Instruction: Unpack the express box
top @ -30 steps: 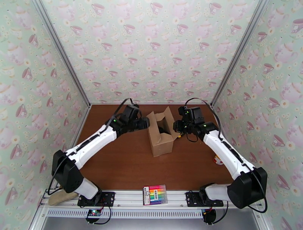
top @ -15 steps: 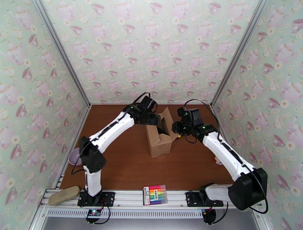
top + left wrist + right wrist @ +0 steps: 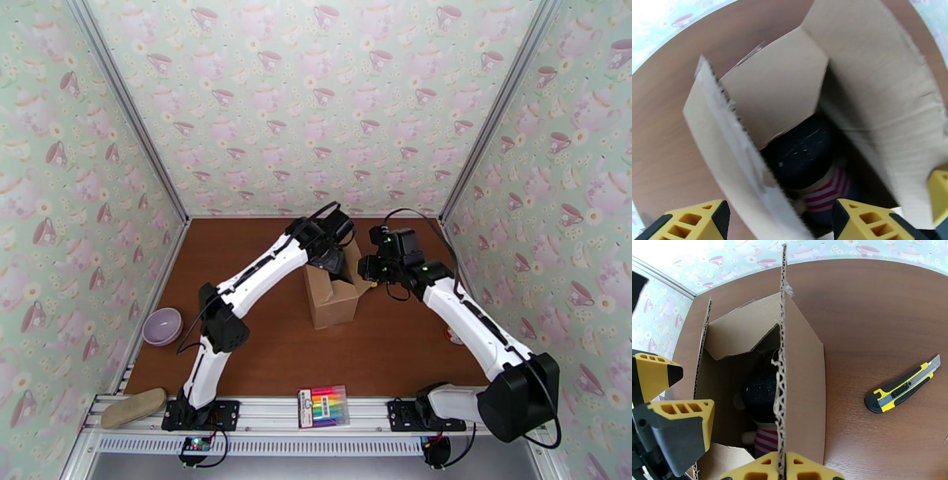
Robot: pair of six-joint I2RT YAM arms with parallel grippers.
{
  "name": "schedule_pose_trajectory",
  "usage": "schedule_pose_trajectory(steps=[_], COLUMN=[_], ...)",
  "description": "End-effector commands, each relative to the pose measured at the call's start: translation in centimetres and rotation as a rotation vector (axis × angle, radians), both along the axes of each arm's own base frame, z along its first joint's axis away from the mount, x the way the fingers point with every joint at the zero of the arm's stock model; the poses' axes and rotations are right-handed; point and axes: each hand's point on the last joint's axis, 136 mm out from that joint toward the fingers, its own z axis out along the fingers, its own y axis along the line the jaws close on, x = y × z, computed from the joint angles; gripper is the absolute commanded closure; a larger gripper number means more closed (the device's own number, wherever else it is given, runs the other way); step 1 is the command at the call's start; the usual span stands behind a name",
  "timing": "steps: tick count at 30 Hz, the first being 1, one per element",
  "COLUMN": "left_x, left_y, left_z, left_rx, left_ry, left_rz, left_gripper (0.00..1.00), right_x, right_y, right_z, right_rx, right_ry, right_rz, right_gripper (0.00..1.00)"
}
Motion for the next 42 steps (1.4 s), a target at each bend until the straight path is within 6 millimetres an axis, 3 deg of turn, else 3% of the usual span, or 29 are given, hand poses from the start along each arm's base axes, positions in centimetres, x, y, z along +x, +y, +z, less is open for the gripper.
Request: schedule_pose_trajectory(steps=[1, 11, 25, 35, 42], left_x=[0.1, -0.3, -1.0, -2.5, -3.1], left_y=[1.5, 2.9, 6.6, 9.2, 10.1], left_z=[0.1, 1.1, 3.2, 1.6, -0.3], left_rx=[0.069, 0.080, 0.049, 0.036, -0.014], left_ry=[-0.015, -0.041, -0.092, -0.064, -0.031], left_rz=[0.011, 0.030, 0.100, 0.151, 0.182], left_gripper=[0.26, 0.26, 0.27, 0.27, 0.27], right_x=[-0.3, -0.5, -0.8, -0.6, -0.4], right_y=[-0.3, -0.9, -1.9, -1.9, -1.5], right_z=[0.3, -0.1, -0.3, -0.3, 0.0], right_rx=[-0.013, -0.040, -0.080, -0.087, -0.061], right_ry=[-0.015, -0.006, 0.001, 0.005, 0.005], right_rz=[-0.011, -0.031, -0.060, -0.064, -0.059], right_gripper=[0.90, 0.89, 0.90, 0.88, 0.54])
